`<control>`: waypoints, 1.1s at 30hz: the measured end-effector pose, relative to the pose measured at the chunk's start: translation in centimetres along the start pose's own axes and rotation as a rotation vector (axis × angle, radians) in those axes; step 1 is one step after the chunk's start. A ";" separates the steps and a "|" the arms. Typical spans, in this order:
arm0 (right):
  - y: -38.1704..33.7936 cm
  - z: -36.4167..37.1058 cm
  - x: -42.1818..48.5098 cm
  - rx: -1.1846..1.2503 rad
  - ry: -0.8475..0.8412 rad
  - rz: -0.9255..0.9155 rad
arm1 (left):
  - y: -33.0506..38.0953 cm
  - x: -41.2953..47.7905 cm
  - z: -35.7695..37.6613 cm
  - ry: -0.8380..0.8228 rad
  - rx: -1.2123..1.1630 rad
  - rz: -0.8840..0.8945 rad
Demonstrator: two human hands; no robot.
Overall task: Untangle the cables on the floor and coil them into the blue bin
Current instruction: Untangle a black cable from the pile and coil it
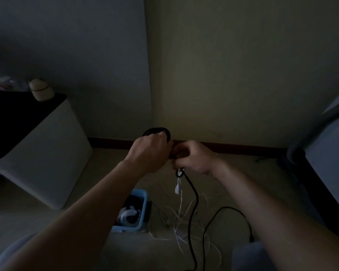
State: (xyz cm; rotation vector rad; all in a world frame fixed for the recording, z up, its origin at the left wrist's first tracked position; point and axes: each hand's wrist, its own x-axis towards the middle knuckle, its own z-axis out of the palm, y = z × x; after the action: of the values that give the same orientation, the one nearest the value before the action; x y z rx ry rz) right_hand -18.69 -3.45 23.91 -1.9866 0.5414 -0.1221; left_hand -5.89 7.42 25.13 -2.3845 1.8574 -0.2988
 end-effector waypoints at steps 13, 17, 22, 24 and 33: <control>1.8 0.0 -0.2 -0.225 0.115 -0.078 | -3.1 0.0 -0.2 -0.302 -0.872 -0.148; 1.6 -0.5 -0.1 -0.274 0.152 -0.091 | -3.4 0.2 0.5 -0.198 -0.944 -0.307; 1.7 -1.5 0.1 -0.114 0.224 0.031 | -3.8 0.1 0.6 -0.192 -1.144 -0.525; 1.7 -1.7 -0.1 -0.103 0.146 0.042 | -4.0 -0.1 0.6 -0.213 -1.240 -0.525; 2.5 -2.1 -0.3 0.096 -0.024 0.096 | -3.4 0.2 0.7 -0.203 -1.136 -0.449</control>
State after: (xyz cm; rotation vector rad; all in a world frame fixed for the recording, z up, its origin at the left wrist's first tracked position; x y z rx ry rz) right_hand -20.40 -5.96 22.72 -1.8632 0.6033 -0.0630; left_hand -2.48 8.07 25.14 -3.2721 1.5450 1.2557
